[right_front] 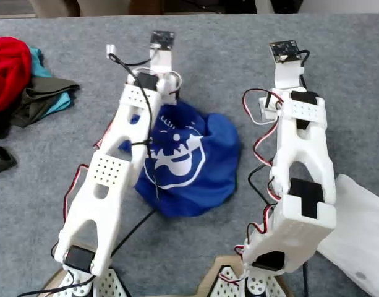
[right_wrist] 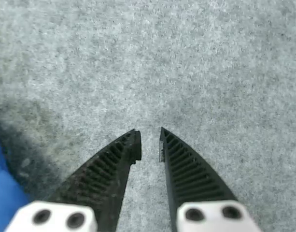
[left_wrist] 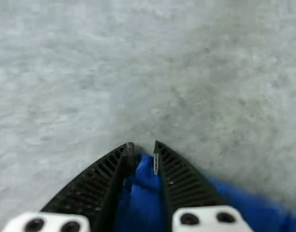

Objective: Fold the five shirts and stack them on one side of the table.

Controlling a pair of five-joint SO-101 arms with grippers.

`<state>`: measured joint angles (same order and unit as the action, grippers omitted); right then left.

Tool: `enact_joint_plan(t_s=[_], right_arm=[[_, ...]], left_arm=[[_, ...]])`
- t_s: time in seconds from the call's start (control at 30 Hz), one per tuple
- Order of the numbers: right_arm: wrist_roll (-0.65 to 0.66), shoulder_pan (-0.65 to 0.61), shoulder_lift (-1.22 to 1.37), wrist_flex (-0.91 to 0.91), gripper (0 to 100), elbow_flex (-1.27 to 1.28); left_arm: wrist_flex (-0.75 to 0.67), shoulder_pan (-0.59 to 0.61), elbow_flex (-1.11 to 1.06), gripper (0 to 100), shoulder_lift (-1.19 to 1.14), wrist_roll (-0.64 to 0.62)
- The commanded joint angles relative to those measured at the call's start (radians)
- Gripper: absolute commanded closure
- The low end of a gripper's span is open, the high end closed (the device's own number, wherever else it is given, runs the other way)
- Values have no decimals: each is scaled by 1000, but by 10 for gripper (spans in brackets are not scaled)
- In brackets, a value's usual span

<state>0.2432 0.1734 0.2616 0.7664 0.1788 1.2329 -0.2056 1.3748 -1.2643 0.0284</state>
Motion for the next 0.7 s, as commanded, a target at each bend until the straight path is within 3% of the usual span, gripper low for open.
enact_joint_plan(t_s=[0.0, 0.17, 0.67], right_arm=[[-5, 12, -2, -20, 915, -48], [-5, 7, -2, -21, 915, -48], [-5, 4, 48, -21, 915, -76]], left_arm=[[81, 25, 104, 926, 19, 12], [147, 41, 115, 926, 19, 12], [172, 49, 115, 925, 27, 11]])
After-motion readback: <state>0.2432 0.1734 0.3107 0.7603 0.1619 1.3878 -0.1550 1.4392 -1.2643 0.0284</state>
